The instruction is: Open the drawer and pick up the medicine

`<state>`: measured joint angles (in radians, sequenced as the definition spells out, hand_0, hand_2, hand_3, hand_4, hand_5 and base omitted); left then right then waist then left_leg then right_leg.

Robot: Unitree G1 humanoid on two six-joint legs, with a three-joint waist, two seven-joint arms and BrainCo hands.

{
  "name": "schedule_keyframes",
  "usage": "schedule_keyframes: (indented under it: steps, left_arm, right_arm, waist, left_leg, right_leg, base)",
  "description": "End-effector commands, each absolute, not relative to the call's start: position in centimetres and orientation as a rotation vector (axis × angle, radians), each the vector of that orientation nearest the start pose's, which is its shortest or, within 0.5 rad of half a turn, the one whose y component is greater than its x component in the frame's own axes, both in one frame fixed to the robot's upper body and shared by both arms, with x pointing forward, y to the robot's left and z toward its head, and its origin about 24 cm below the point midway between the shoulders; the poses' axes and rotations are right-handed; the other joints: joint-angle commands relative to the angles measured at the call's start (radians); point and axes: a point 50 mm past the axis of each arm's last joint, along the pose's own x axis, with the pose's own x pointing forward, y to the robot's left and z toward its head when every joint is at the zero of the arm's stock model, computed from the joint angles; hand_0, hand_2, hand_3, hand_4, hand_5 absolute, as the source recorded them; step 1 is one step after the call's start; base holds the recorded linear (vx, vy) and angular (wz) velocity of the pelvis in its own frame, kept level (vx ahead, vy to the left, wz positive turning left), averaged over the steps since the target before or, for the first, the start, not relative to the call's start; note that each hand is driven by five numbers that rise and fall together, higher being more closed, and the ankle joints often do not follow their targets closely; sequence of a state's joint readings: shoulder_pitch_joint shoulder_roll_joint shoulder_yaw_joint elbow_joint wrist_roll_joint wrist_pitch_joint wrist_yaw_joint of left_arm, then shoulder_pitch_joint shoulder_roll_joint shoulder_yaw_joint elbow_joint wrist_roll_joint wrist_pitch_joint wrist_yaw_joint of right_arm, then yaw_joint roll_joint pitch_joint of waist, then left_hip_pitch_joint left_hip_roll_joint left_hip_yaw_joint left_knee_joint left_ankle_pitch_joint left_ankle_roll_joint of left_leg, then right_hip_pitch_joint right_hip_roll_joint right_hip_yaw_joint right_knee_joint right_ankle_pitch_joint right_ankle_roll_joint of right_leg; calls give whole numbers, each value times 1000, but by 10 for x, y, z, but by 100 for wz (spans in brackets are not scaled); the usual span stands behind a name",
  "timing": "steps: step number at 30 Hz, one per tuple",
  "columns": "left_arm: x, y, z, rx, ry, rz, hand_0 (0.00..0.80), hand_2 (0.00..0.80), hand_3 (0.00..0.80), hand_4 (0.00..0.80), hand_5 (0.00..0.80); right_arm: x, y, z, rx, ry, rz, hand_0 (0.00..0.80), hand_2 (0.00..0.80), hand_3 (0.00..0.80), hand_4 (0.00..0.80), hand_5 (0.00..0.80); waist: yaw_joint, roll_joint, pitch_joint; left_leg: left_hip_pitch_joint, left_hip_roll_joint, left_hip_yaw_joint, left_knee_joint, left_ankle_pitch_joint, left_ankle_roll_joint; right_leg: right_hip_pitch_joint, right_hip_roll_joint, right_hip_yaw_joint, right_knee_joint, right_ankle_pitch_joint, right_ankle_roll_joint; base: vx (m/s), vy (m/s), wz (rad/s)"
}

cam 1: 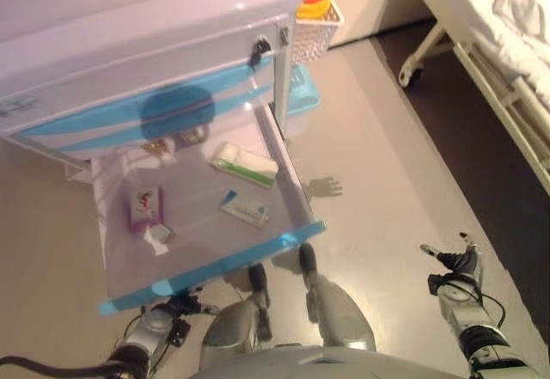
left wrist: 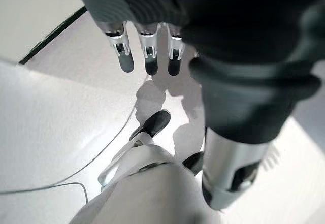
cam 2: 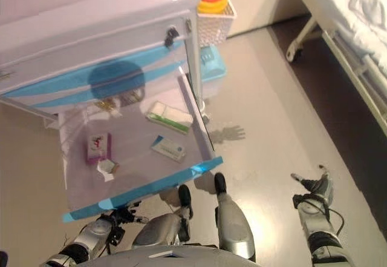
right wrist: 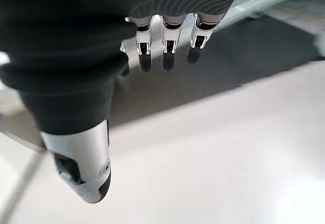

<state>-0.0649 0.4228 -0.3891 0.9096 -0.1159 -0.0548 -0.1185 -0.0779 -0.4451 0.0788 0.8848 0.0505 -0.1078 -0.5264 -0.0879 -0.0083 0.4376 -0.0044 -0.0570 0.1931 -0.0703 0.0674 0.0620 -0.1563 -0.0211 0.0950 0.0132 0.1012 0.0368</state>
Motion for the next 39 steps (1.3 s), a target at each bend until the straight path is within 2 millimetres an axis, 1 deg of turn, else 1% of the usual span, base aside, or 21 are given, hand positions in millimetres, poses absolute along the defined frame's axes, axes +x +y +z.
schedule_keyframes:
  steps: [1,4,6,8,9,14,15,19,20,22,23,24,26,28,29,31,34,36,37,39]
  left_arm:
    - [220,225,-84,415,647,-247,0,0,0,0,0]
    - [252,229,-54,418,532,-227,0,0,0,0,0]
    - [270,234,-32,421,462,-221,0,0,0,0,0]
    - [288,243,-7,424,394,-206,0,0,0,0,0]
    - [293,246,0,425,382,-204,0,0,0,0,0]
    - [329,272,69,416,243,-131,0,0,0,0,0]
    - [332,274,76,416,235,-127,0,0,0,0,0]
    - [351,304,131,426,181,5,0,0,0,0,0]
    - [354,315,144,421,178,62,0,0,0,0,0]
    - [357,336,168,420,163,169,0,0,0,0,0]
    - [356,351,185,415,151,261,0,0,0,0,0]
    - [355,362,197,422,123,354,0,0,0,0,0]
    - [348,385,229,436,32,572,0,0,0,0,0]
    - [340,398,258,447,-63,768,0,0,0,0,0]
    - [335,402,269,446,-123,857,0,0,0,0,0]
    - [333,402,277,476,-166,929,0,0,0,0,0]
    - [334,398,280,512,-204,959,0,0,0,0,0]
    - [338,394,277,498,-195,921,0,0,0,0,0]
    - [339,393,276,481,-193,893,0,0,0,0,0]
    - [346,385,266,443,-164,776,0,0,0,0,0]
  right_arm:
    - [207,-309,-56,-685,505,-522,0,0,0,0,0]
    - [209,-305,-57,-745,495,-459,0,0,0,0,0]
    - [209,-307,-56,-759,488,-452,0,0,0,0,0]
    - [210,-311,-55,-771,490,-442,0,0,0,0,0]
    - [209,-311,-54,-778,487,-438,0,0,0,0,0]
    - [211,-316,-48,-815,466,-414,0,0,0,0,0]
    - [211,-317,-47,-817,463,-411,0,0,0,0,0]
    - [215,-316,-43,-837,433,-389,0,0,0,0,0]
    - [213,-316,-44,-846,435,-379,0,0,0,0,0]
    - [214,-314,-43,-853,427,-361,0,0,0,0,0]
    - [215,-313,-43,-861,423,-348,0,0,0,0,0]
    - [215,-312,-43,-863,419,-337,0,0,0,0,0]
    - [215,-307,-45,-866,417,-309,0,0,0,0,0]
    - [212,-301,-51,-861,419,-285,0,0,0,0,0]
    - [210,-297,-54,-859,419,-268,0,0,0,0,0]
    - [210,-290,-59,-840,421,-250,0,0,0,0,0]
    - [212,-282,-61,-830,414,-225,0,0,0,0,0]
    - [213,-280,-61,-838,406,-208,0,0,0,0,0]
    - [214,-280,-60,-837,398,-206,0,0,0,0,0]
    - [216,-276,-59,-840,393,-191,0,0,0,0,0]
  waist:
    - [-14,27,29]
    - [-24,33,75]
    - [-28,38,82]
    - [-36,46,82]
    - [-40,48,82]
    - [-64,53,82]
    - [-67,52,82]
    - [-89,42,82]
    - [-96,41,82]
    - [-111,31,82]
    - [-121,24,82]
    - [-130,18,82]
    - [-145,5,82]
    - [-153,-8,82]
    - [-156,-17,82]
    - [-158,-30,82]
    - [-153,-41,82]
    - [-152,-41,82]
    - [-155,-48,82]
    - [-150,-45,82]
  left_leg:
    - [-139,-41,-69,226,-152,27]
    - [-192,-39,-59,279,-159,29]
    - [-238,-40,-53,308,-163,31]
    - [-284,-40,-41,331,-166,34]
    - [-297,-41,-41,342,-170,34]
    - [-403,-46,-16,433,-197,39]
    - [-416,-47,-12,448,-202,40]
    - [-495,-38,12,541,-243,47]
    - [-489,-32,5,567,-283,44]
    - [-505,-24,11,595,-302,44]
    - [-513,-17,17,607,-309,43]
    - [-520,-12,20,616,-315,43]
    - [-528,-5,24,627,-323,43]
    - [-529,-3,23,634,-331,42]
    - [-528,-2,21,637,-336,40]
    - [-526,-1,17,638,-342,40]
    - [-515,-5,11,622,-339,42]
    - [-502,-8,7,607,-336,44]
    - [-513,-9,22,596,-306,46]
    - [-493,-11,18,575,-302,47]
  right_leg:
    - [-68,12,-25,181,-81,34]
    - [-124,10,-30,237,-90,24]
    - [-174,12,-29,269,-96,15]
    - [-228,16,-28,299,-103,8]
    - [-241,16,-28,310,-109,6]
    - [-355,22,-26,379,-126,-5]
    - [-367,22,-26,386,-127,-6]
    - [-447,23,-24,438,-138,-11]
    - [-443,27,-20,460,-170,-7]
    - [-458,31,-10,468,-173,-4]
    - [-467,34,-4,471,-172,-4]
    - [-474,37,0,469,-169,-3]
    - [-482,44,7,466,-165,0]
    - [-480,49,14,455,-157,5]
    - [-477,53,16,449,-154,6]
    - [-473,60,21,440,-147,9]
    - [-468,67,24,431,-139,11]
    - [-462,72,26,426,-137,13]
    - [-472,67,29,411,-107,10]
    - [-458,69,34,403,-106,14]
  base:
    - [-110,60,-1]
    - [-76,74,1]
    - [-31,74,0]
    - [-14,78,-1]
    - [-6,77,-2]
    - [-8,81,-1]
    - [-28,69,-3]
    - [0,83,4]
    - [82,106,4]
    - [58,102,-5]
    - [20,87,-20]
    - [17,81,-26]
    - [21,54,-17]
    - [30,14,-7]
    - [28,-14,-8]
    - [18,-25,-14]
    - [3,-19,-13]
    - [-41,-18,-5]
    - [-99,-47,-6]
    - [-65,-57,-2]
